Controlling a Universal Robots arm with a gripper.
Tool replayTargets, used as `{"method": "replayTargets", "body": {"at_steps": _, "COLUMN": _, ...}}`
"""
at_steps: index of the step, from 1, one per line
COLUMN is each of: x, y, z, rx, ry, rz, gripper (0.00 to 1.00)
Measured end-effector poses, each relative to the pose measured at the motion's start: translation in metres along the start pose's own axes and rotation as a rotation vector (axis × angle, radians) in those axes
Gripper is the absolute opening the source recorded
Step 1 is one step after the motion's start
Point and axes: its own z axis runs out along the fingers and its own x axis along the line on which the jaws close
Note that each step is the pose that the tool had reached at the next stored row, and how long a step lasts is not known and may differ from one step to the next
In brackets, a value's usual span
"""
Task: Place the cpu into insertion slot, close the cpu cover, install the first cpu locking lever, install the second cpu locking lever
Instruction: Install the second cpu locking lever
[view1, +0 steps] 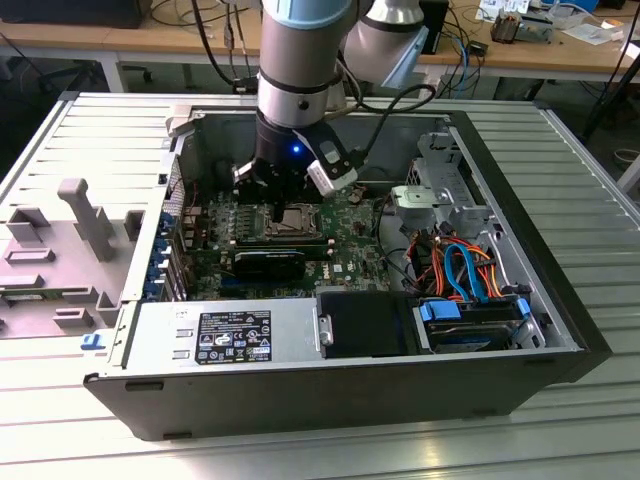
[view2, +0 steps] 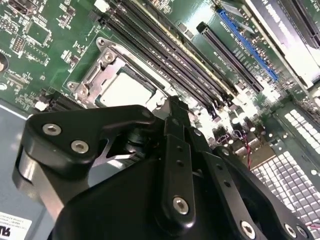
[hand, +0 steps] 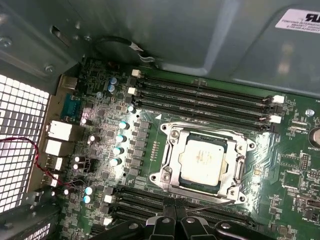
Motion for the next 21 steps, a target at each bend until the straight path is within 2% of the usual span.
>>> {"method": "replayTargets", "body": {"at_steps": 14, "x": 0.0035, "y": -0.0150, "z": 0.0022, "rx": 0.0000, "ry": 0.0000, "rz": 0.000, "gripper": 0.11}}
{"method": "replayTargets", "body": {"at_steps": 20, "x": 0.0036, "y": -0.0157, "z": 0.0032, "rx": 0.0001, "ry": 0.0001, "rz": 0.000, "gripper": 0.11}}
{"method": "replayTargets", "body": {"at_steps": 21, "x": 0.0038, "y": -0.0155, "z": 0.0013, "rx": -0.0002, "ry": -0.0001, "rz": 0.000, "gripper": 0.11}}
